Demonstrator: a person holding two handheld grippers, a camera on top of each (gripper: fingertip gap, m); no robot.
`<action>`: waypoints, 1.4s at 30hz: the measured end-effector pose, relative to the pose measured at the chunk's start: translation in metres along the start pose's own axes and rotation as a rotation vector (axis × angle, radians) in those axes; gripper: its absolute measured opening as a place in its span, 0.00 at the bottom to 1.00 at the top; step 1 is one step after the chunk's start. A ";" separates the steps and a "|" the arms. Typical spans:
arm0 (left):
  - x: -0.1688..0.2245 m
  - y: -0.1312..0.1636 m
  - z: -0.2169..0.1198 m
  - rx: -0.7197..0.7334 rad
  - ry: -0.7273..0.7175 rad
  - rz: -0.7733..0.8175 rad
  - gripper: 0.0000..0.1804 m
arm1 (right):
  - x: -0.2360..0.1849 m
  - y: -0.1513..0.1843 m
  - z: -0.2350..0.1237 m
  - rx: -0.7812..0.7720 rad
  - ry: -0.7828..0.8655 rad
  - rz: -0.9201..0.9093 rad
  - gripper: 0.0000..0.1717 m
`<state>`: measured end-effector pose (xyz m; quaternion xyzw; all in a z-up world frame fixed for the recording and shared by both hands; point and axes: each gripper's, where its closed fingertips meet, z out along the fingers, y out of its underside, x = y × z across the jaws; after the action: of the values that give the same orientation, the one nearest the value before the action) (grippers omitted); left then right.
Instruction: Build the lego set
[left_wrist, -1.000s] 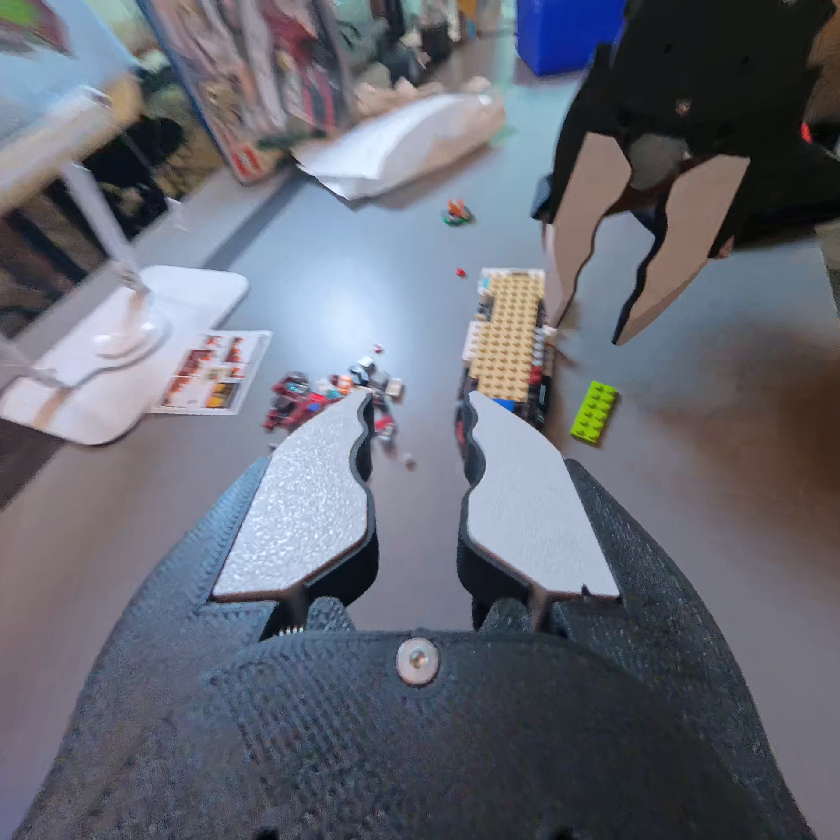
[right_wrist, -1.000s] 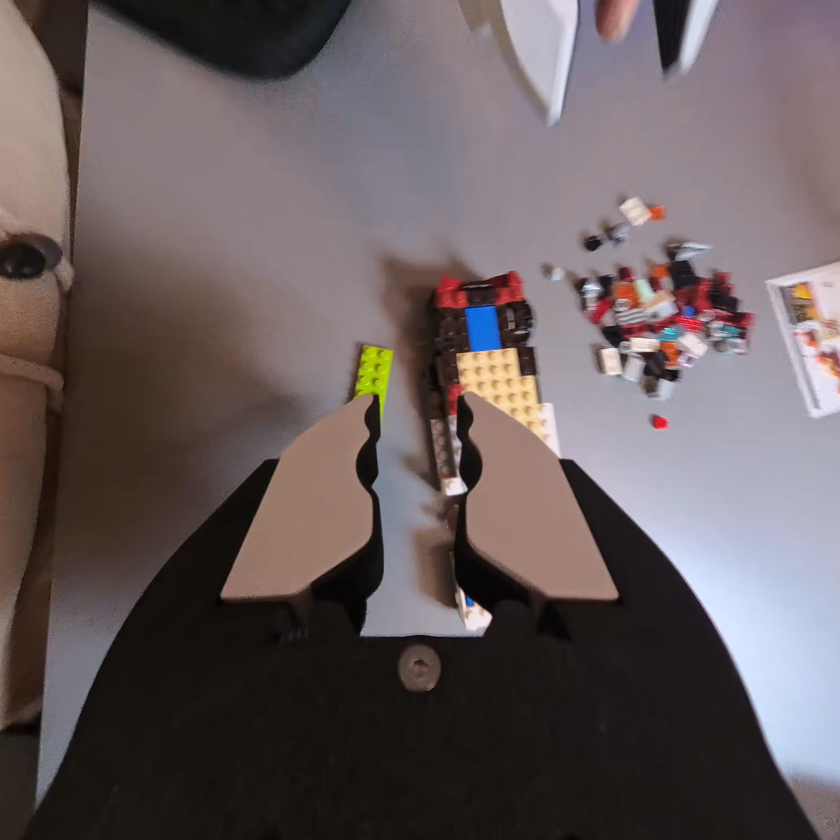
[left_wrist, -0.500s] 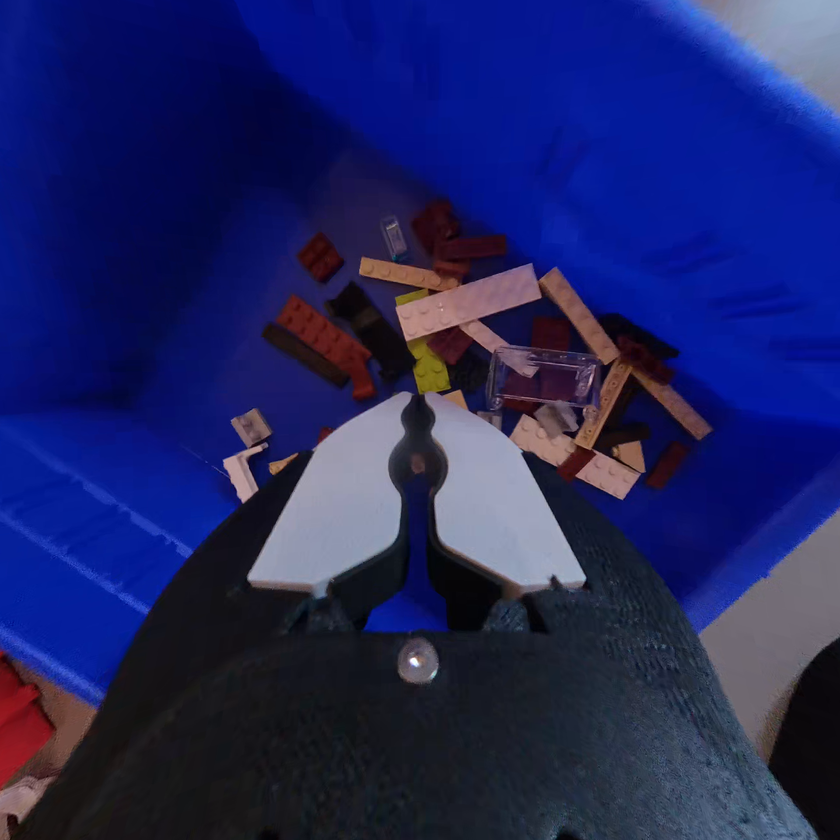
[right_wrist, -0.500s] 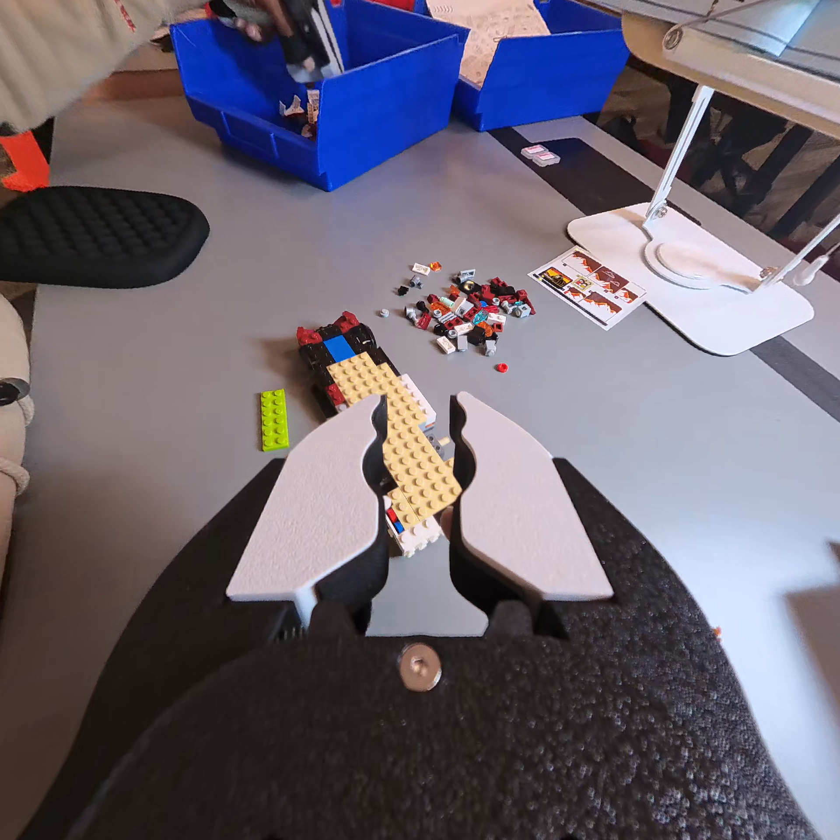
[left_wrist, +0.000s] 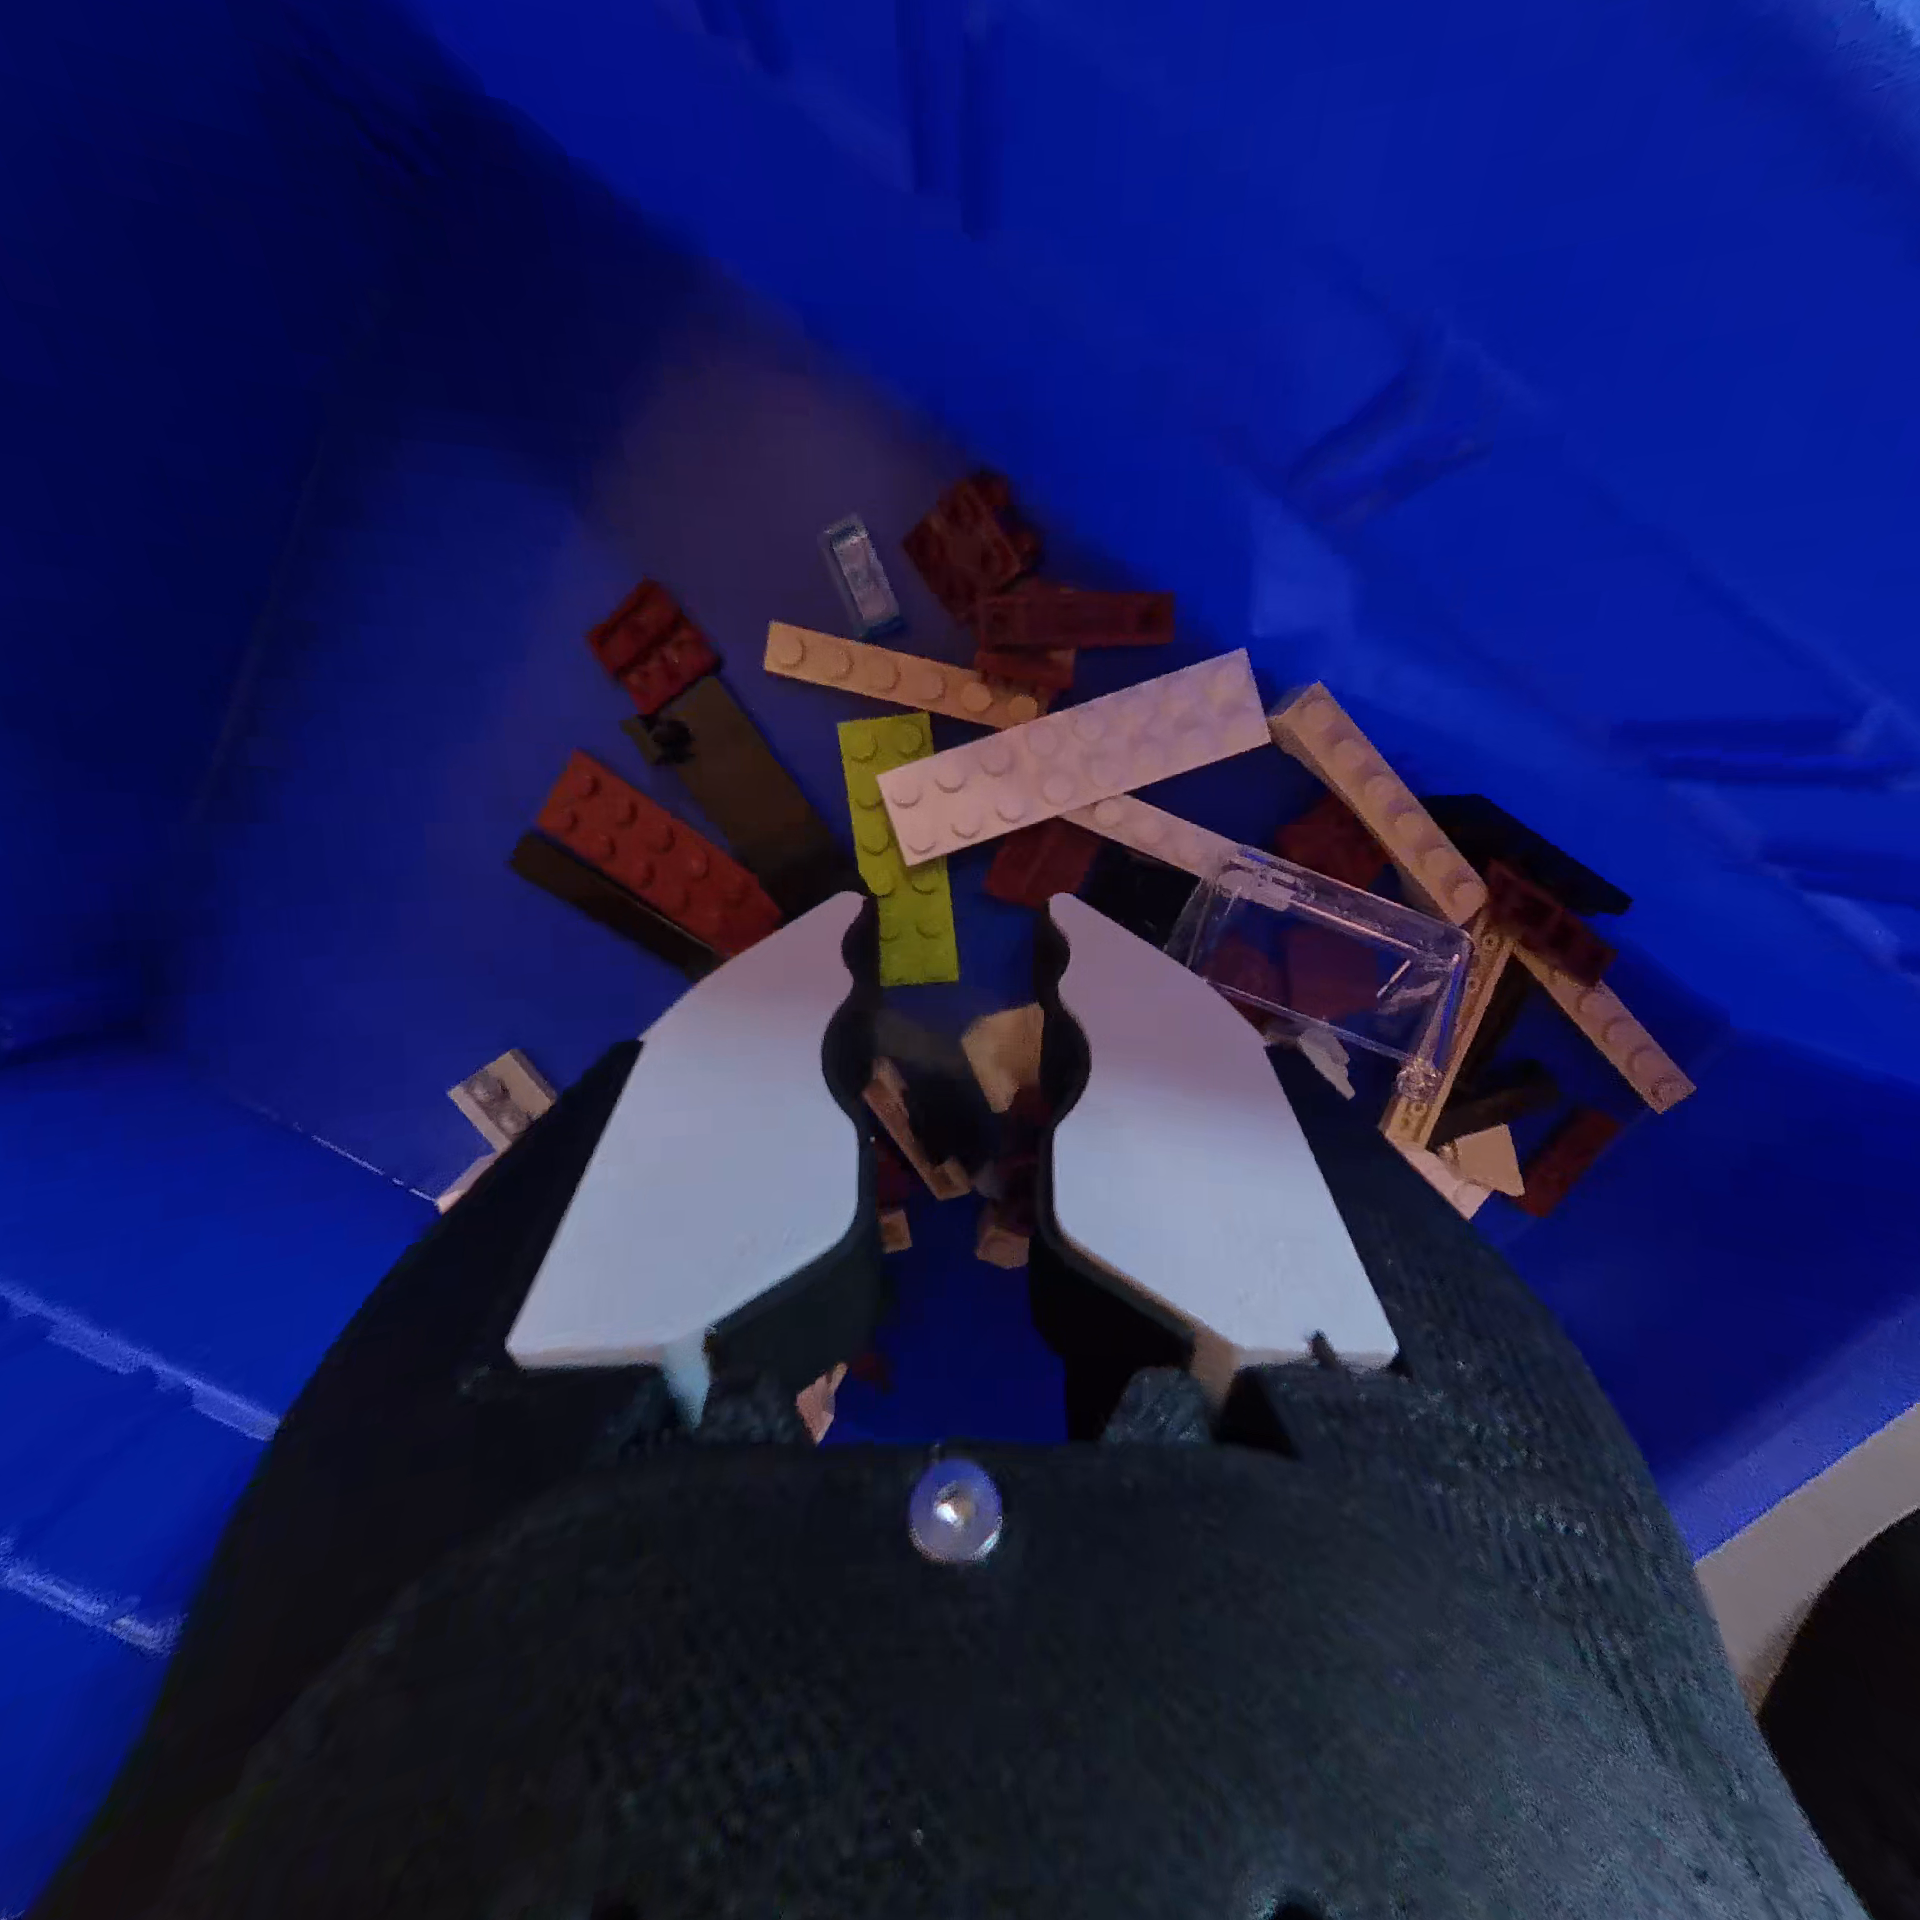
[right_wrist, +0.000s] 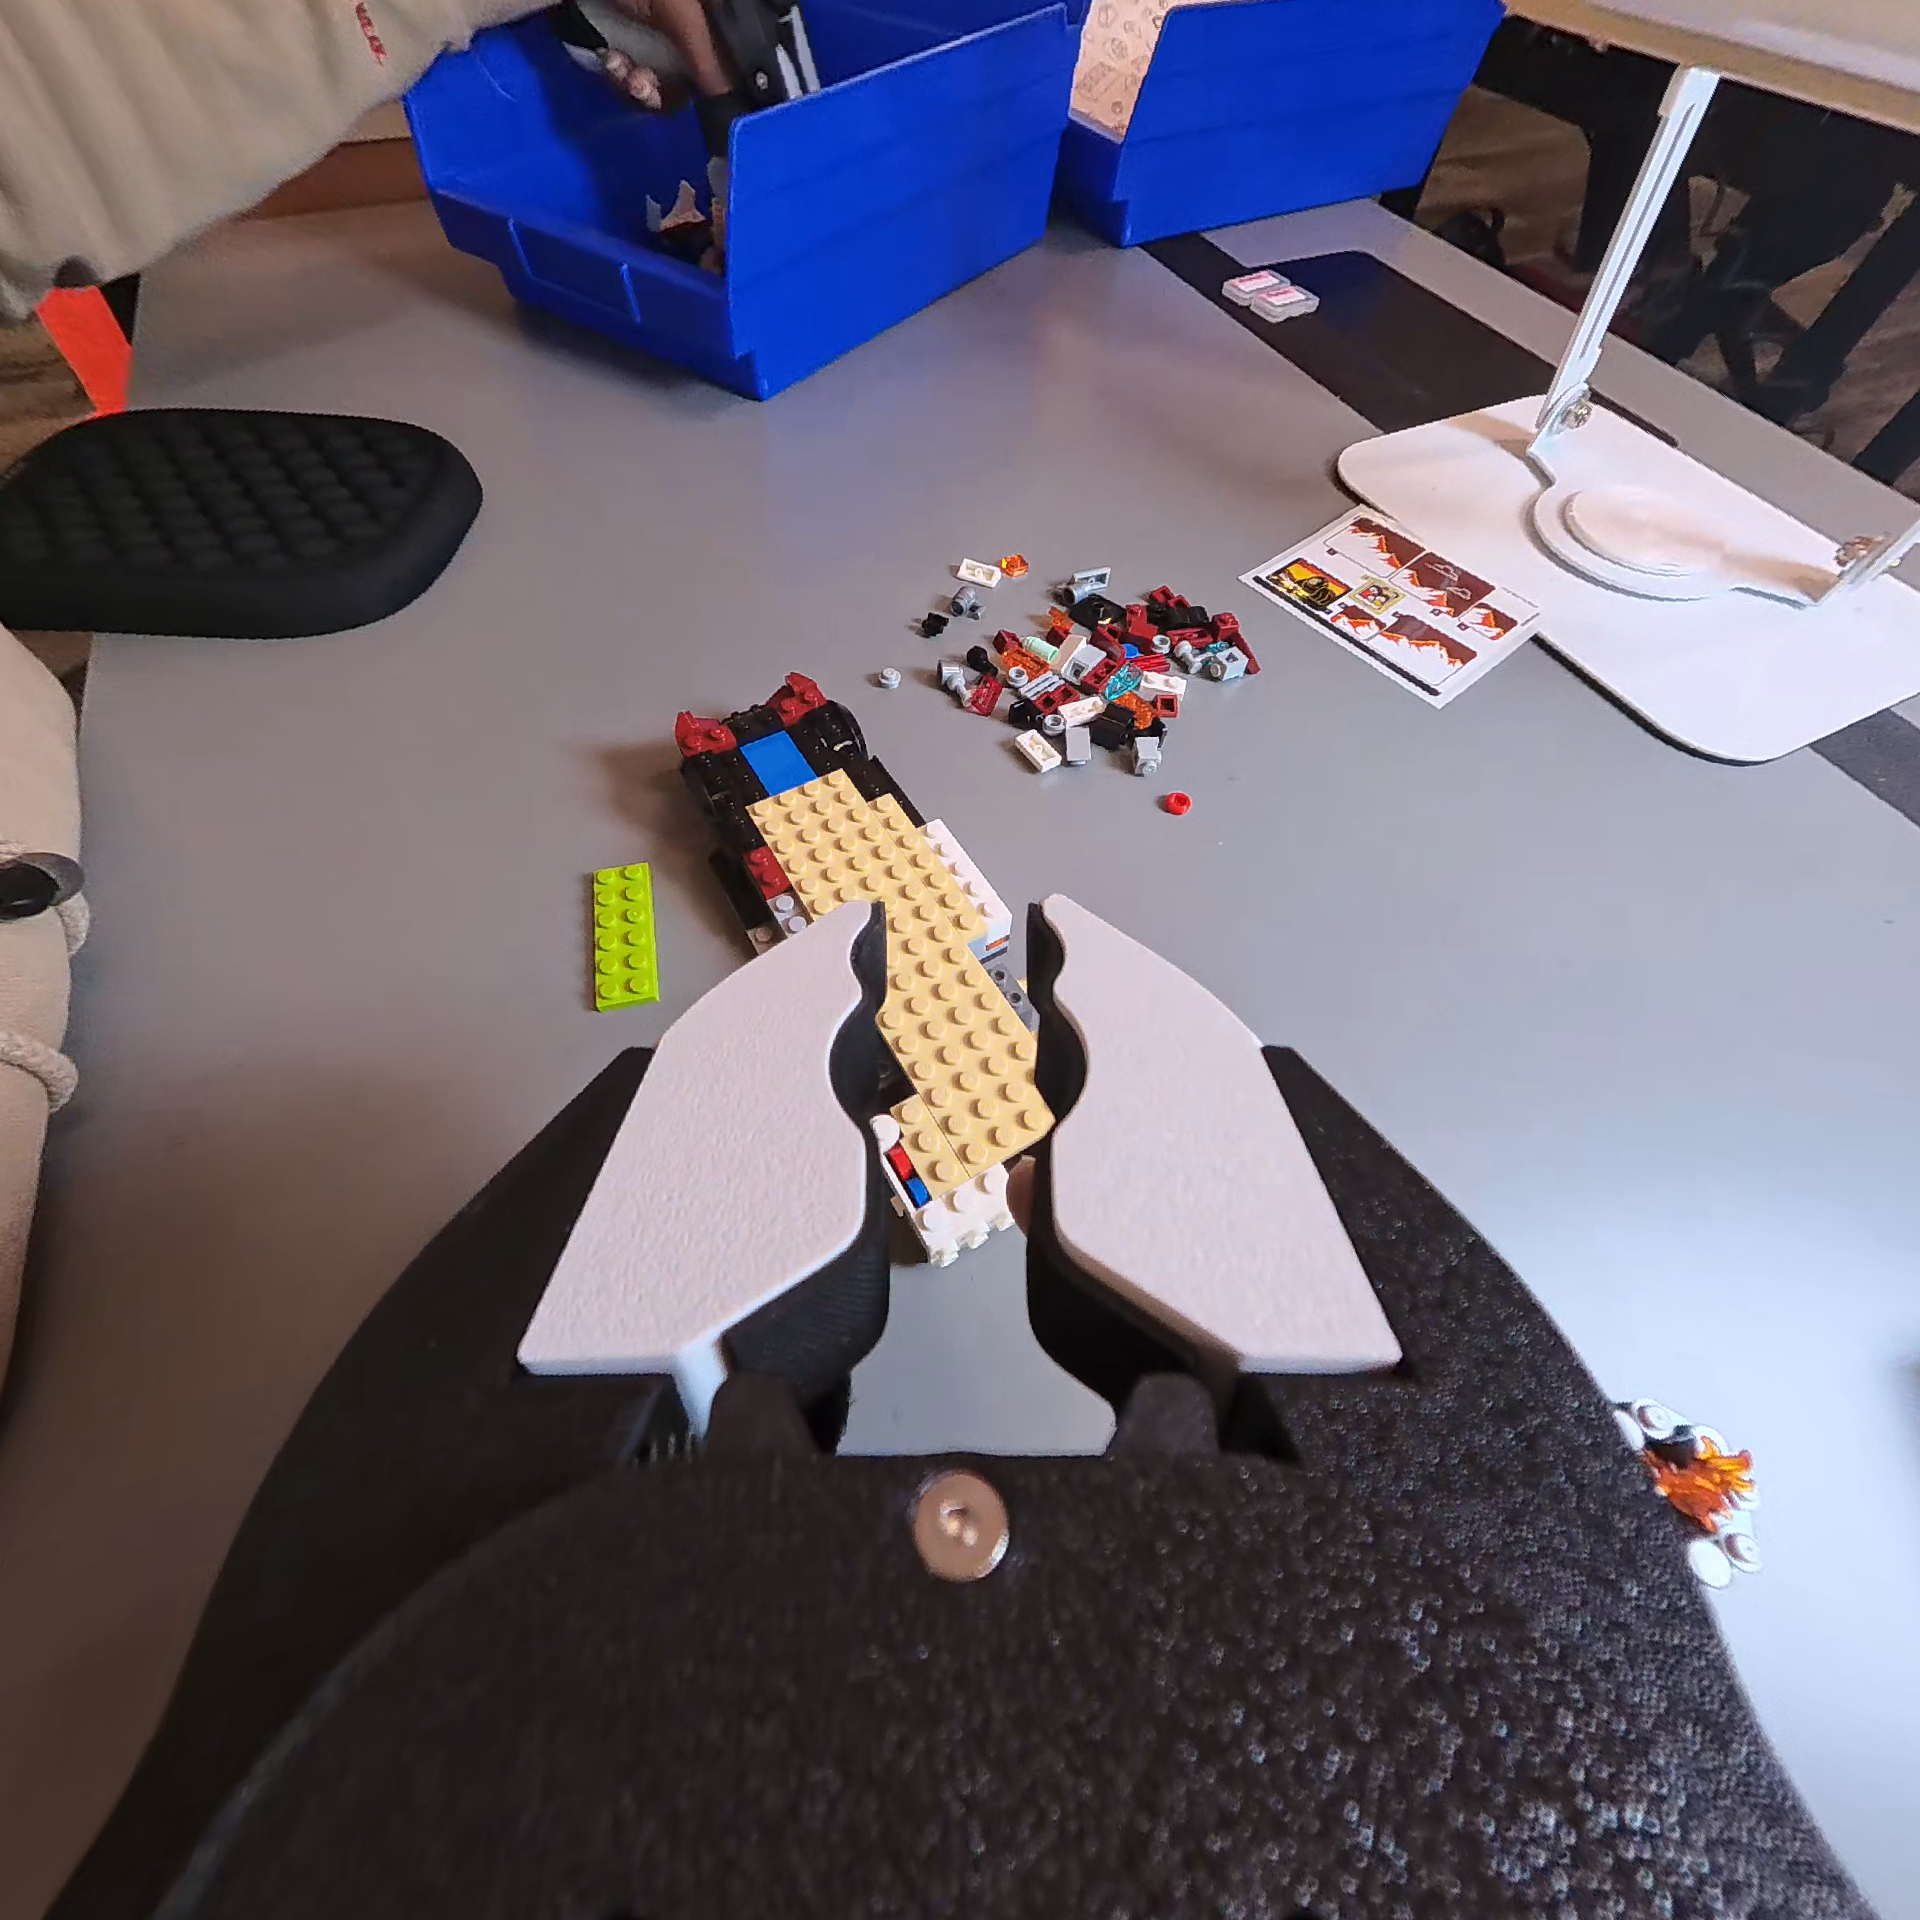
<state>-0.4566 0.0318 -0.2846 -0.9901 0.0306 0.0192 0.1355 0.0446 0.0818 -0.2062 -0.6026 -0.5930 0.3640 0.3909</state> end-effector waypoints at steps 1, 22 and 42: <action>-0.002 0.001 0.000 -0.009 -0.013 0.002 0.17 | 0.000 0.000 0.000 0.001 -0.001 0.001 0.15; -0.008 -0.006 -0.062 0.112 -0.141 0.122 0.09 | -0.002 -0.006 -0.008 0.019 0.009 -0.026 0.14; 0.375 0.044 -0.025 0.174 0.484 0.913 0.09 | -0.018 0.031 0.054 -0.480 -0.154 -0.443 0.40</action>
<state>-0.0845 -0.0384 -0.2898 -0.8371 0.4911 -0.1555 0.1842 0.0082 0.0663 -0.2575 -0.5047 -0.8062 0.1646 0.2611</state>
